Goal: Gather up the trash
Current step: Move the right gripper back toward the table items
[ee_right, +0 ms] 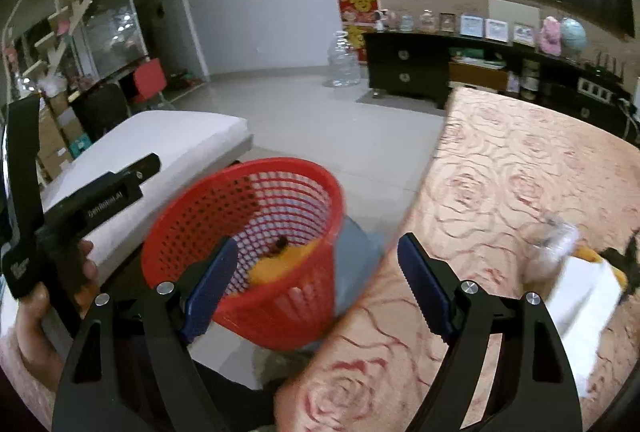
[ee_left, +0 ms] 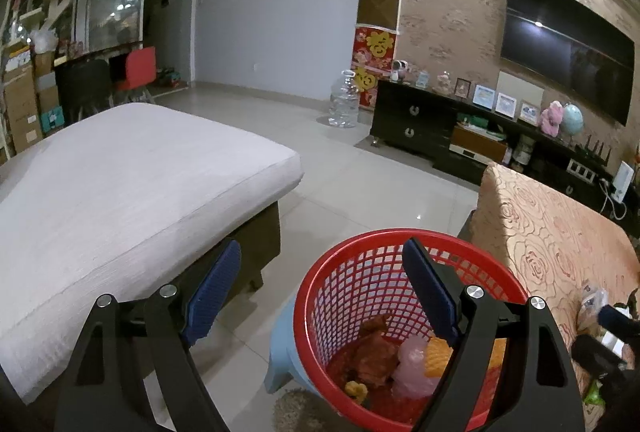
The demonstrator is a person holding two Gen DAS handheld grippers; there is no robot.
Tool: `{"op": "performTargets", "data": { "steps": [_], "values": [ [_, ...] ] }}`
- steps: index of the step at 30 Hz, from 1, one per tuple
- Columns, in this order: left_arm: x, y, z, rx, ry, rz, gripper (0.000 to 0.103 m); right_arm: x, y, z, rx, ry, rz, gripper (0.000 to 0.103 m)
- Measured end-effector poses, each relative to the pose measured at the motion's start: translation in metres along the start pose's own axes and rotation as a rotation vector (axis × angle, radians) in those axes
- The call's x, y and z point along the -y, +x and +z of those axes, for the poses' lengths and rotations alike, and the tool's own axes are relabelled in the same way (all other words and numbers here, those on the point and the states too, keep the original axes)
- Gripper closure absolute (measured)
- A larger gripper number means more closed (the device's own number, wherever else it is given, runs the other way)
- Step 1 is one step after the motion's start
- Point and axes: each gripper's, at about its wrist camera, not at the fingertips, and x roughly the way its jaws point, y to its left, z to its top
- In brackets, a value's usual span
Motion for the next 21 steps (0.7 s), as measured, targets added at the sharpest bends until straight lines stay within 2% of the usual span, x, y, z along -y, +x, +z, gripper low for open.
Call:
{"op": "performTargets", "data": {
  "steps": [5, 10, 21],
  "values": [
    [0.005, -0.002, -0.002, 0.003, 0.016, -0.014, 0.023, 0.038, -0.026, -0.012, 0.012, 0.042, -0.068, 0.024],
    [0.016, -0.005, -0.005, 0.018, 0.045, -0.024, 0.023, 0.087, -0.055, -0.033, 0.019, 0.097, -0.175, 0.023],
    [0.048, -0.016, -0.014, 0.048, 0.129, -0.066, 0.023, 0.225, -0.11, -0.096, 0.029, 0.29, -0.514, 0.023]
  ]
}}
